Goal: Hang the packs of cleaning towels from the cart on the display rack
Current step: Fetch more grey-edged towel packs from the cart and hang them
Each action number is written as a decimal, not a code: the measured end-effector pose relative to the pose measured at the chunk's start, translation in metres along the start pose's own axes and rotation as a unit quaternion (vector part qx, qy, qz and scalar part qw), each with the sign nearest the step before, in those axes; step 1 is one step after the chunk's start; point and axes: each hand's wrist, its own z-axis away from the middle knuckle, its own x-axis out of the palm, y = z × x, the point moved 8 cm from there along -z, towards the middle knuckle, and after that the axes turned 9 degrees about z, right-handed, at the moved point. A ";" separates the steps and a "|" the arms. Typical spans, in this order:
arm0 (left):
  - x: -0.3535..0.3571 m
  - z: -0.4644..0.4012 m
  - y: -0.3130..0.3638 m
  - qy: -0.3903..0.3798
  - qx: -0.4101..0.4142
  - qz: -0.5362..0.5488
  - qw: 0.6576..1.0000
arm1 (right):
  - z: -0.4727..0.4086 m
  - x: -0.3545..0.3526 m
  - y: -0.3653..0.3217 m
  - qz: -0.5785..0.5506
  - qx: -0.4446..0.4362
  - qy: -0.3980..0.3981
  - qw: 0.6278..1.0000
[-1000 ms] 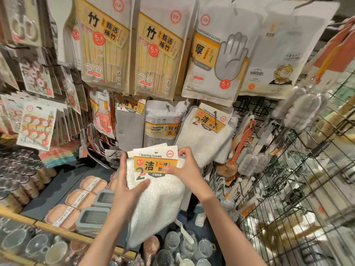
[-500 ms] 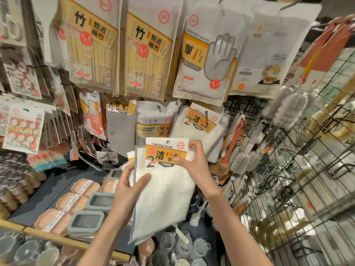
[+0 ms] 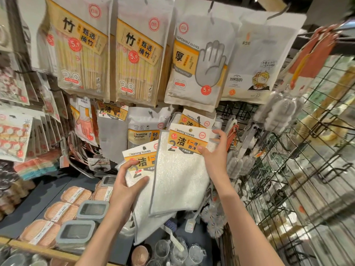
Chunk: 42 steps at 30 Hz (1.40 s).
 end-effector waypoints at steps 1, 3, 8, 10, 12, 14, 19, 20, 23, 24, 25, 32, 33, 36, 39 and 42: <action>0.002 0.000 0.001 0.000 -0.001 0.002 1.000 | -0.003 -0.002 -0.002 -0.002 -0.005 0.007 1.000; 0.004 -0.001 0.002 -0.004 -0.002 0.011 1.000 | -0.007 -0.005 -0.003 -0.001 -0.012 0.016 1.000; 0.008 -0.003 0.002 -0.014 -0.009 0.038 0.999 | -0.017 -0.009 -0.001 0.024 -0.010 0.037 0.999; 0.009 -0.003 0.002 -0.016 -0.016 0.047 0.999 | -0.022 -0.010 0.004 0.047 0.002 0.043 0.998; 0.007 -0.003 0.001 -0.013 -0.017 0.039 0.999 | -0.026 -0.010 0.010 0.063 0.014 0.044 0.997; 0.005 -0.004 -0.001 -0.016 -0.010 0.037 0.999 | -0.030 -0.008 0.014 0.080 0.019 0.039 0.996; -0.001 -0.004 -0.006 -0.013 -0.023 0.041 0.999 | -0.042 0.002 0.018 0.142 0.020 0.035 0.989; -0.003 -0.004 -0.006 -0.012 -0.023 0.040 0.999 | -0.045 0.003 0.018 0.147 0.020 0.037 0.988; -0.006 -0.004 -0.005 -0.009 -0.019 0.056 0.998 | -0.053 0.006 0.019 0.154 0.016 0.024 0.988; -0.007 -0.004 -0.005 -0.007 -0.019 0.062 0.998 | -0.055 0.008 0.020 0.156 0.017 0.016 0.987; -0.007 -0.003 -0.004 -0.007 -0.019 0.064 0.998 | -0.057 0.009 0.020 0.157 0.018 0.009 0.987; -0.010 -0.002 0.001 -0.004 -0.017 0.052 0.998 | -0.063 0.015 0.024 0.158 0.021 -0.023 0.987; -0.011 -0.002 0.002 -0.003 -0.017 0.048 0.999 | -0.064 0.015 0.024 0.161 0.025 -0.028 0.986; -0.015 -0.001 0.003 -0.002 -0.010 0.056 0.998 | -0.066 0.015 0.024 0.167 0.024 -0.038 0.985; -0.020 0.002 0.002 0.001 -0.012 0.056 0.998 | -0.062 0.016 0.024 0.165 0.022 -0.045 0.985; -0.025 0.004 0.003 0.008 -0.007 0.038 0.999 | -0.056 0.017 0.025 0.153 0.032 -0.053 0.986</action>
